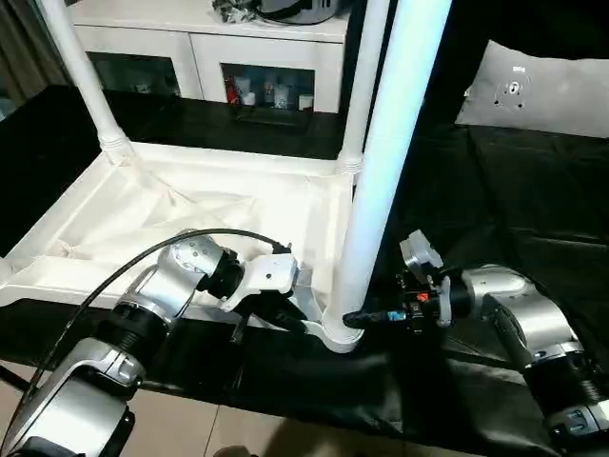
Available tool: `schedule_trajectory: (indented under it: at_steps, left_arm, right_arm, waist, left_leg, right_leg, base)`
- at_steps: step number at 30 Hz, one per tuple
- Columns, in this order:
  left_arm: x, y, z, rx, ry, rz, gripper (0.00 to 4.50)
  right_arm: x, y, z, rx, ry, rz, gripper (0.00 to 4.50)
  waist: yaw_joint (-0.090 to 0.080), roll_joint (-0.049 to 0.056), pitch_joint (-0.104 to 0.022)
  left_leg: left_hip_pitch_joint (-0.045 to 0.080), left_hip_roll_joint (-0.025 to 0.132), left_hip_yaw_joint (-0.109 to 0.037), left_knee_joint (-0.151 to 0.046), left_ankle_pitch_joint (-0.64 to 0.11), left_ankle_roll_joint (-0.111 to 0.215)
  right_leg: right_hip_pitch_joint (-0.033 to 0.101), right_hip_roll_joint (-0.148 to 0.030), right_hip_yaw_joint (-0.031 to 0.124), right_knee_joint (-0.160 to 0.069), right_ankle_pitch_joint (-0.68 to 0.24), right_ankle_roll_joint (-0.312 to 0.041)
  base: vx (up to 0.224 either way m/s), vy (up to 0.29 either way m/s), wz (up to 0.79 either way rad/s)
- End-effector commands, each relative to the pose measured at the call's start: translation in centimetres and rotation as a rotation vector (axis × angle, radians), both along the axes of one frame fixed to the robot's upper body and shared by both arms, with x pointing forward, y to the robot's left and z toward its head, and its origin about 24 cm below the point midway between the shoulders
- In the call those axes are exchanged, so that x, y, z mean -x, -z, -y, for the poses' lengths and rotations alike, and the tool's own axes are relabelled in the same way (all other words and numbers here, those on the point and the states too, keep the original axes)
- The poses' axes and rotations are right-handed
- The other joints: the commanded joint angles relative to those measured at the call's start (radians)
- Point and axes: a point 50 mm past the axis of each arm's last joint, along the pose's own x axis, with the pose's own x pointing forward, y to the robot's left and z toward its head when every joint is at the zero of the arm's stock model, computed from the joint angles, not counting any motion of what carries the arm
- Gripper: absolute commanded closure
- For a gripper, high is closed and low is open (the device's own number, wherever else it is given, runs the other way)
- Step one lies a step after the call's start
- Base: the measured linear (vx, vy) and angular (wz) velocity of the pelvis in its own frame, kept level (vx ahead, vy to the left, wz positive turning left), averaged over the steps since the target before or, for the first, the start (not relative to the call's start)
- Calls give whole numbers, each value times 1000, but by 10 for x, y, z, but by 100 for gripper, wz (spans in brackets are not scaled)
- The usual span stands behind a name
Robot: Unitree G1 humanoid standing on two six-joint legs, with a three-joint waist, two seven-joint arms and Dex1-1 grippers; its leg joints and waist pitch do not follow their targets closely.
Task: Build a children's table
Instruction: Rotate leg to tighten
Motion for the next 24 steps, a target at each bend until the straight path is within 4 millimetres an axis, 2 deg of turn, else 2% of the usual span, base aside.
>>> schedule_trajectory:
  at_steps: [1,4,5,6,7,8,9,10,11,12,14,15,16,17,18,19,21,22,23,24]
  left_arm:
    - [11,9,7,-40,90,-54,450]
    - [8,9,10,-8,12,-51,450]
    - [7,9,12,0,-12,-48,450]
    - [1,9,17,29,-101,-35,450]
    - [-5,7,25,77,-200,-32,450]
    - [-9,6,32,108,-275,-26,450]
    - [-9,6,32,108,-277,-26,450]
    - [-12,6,37,115,-320,-15,450]
    - [-12,6,38,116,-331,-11,450]
    - [-15,7,41,121,-369,-2,450]
    - [-20,6,50,155,-453,11,450]
    - [-22,6,54,168,-484,14,450]
    - [-25,6,59,178,-520,20,450]
    - [-28,5,64,181,-562,26,450]
    - [-28,5,64,181,-562,26,450]
    - [-34,3,71,195,-641,52,450]
    - [-37,1,73,196,-673,62,450]
    - [-42,-2,78,199,-726,103,450]
    - [-43,-3,80,201,-735,109,450]
    - [-43,-3,82,201,-743,111,450]
  right_arm:
    - [0,1,-3,-5,-7,-31,257]
    - [4,0,-8,-40,16,-50,257]
    - [5,1,-9,-48,29,-52,257]
    - [7,2,-15,-58,71,-44,257]
    - [9,6,-23,-60,142,-26,257]
    - [8,12,-32,-46,238,0,257]
    - [8,12,-32,-46,241,1,257]
    - [7,16,-38,-33,311,17,257]
    - [6,17,-40,-30,329,19,258]
    - [4,20,-44,-24,382,21,258]
    - [-1,24,-52,-16,505,13,260]
    - [-2,26,-55,-12,545,13,261]
    - [-5,28,-60,-5,606,5,262]
    - [-8,29,-65,2,675,-8,262]
    - [-8,29,-65,2,675,-8,262]
    - [-14,31,-73,22,774,-14,263]
    - [-16,33,-77,36,816,-17,263]
    - [-20,33,-85,69,884,-7,263]
    - [-22,33,-87,75,906,-6,263]
    - [-23,32,-91,62,914,-17,263]
  waist:
    - [0,-16,-62]
    - [0,-14,-61]
    - [0,-16,-60]
    - [0,-17,-60]
    - [2,-15,-57]
    - [3,-6,-54]
    - [3,-6,-54]
    - [-8,-14,-50]
    - [-13,-15,-47]
    - [-24,-9,-43]
    - [-48,-9,-39]
    - [-48,-9,-39]
    - [-57,-6,-42]
    - [-72,-7,-43]
    - [-77,-3,-42]
    - [-84,4,-40]
    - [-96,14,-38]
    - [-115,18,-33]
    - [-126,26,-31]
    - [-131,30,-27]
  left_leg:
    - [-3,41,-1,-67,-132,75]
    - [-4,41,-1,-67,-129,75]
    - [-2,42,0,-67,-130,74]
    - [-4,42,0,-68,-132,71]
    - [-1,40,0,-69,-148,65]
    - [3,39,-3,-71,-169,48]
    - [3,39,-3,-71,-169,48]
    - [3,30,-6,-75,-218,25]
    - [4,27,-7,-74,-231,20]
    - [1,24,-11,-75,-264,13]
    - [15,15,-14,-68,-334,11]
    - [15,15,-14,-68,-334,11]
    - [13,12,-18,-68,-343,12]
    - [9,14,-23,-72,-367,21]
    - [9,15,-23,-73,-377,24]
    - [13,17,-27,-75,-412,26]
    - [27,22,-31,-76,-462,21]
    - [22,29,-44,-85,-528,19]
    - [26,39,-52,-95,-586,19]
    - [28,47,-56,-103,-627,17]
  right_leg:
    - [58,-62,50,-59,-308,-192]
    - [58,-62,51,-59,-302,-195]
    - [58,-62,52,-60,-302,-195]
    - [58,-62,52,-60,-309,-191]
    - [56,-62,52,-67,-344,-180]
    - [53,-65,51,-71,-390,-167]
    - [53,-65,51,-71,-390,-167]
    - [52,-64,43,-89,-518,-113]
    - [50,-63,41,-94,-555,-96]
    - [51,-63,34,-105,-623,-63]
    - [35,-58,20,-128,-707,-22]
    - [35,-58,20,-128,-707,-22]
    - [41,-58,16,-131,-707,-12]
    - [46,-55,6,-135,-692,-3]
    - [45,-54,3,-138,-691,-1]
    - [45,-54,-7,-144,-689,1]
    - [43,-54,-22,-154,-673,-4]
    - [59,-54,-41,-159,-645,8]
    - [68,-53,-49,-156,-609,7]
    - [73,-54,-50,-150,-585,2]
  base:
    - [0,0,0]
    - [0,0,0]
    - [0,0,0]
    - [0,0,0]
    - [0,0,0]
    - [0,0,0]
    - [0,0,0]
    - [0,0,0]
    - [0,0,0]
    - [0,0,0]
    - [-30,10,-4]
    - [0,0,0]
    - [0,0,0]
    - [0,0,0]
    - [0,0,0]
    - [0,0,0]
    - [0,0,0]
    - [-32,65,-5]
    - [0,0,0]
    - [0,0,0]
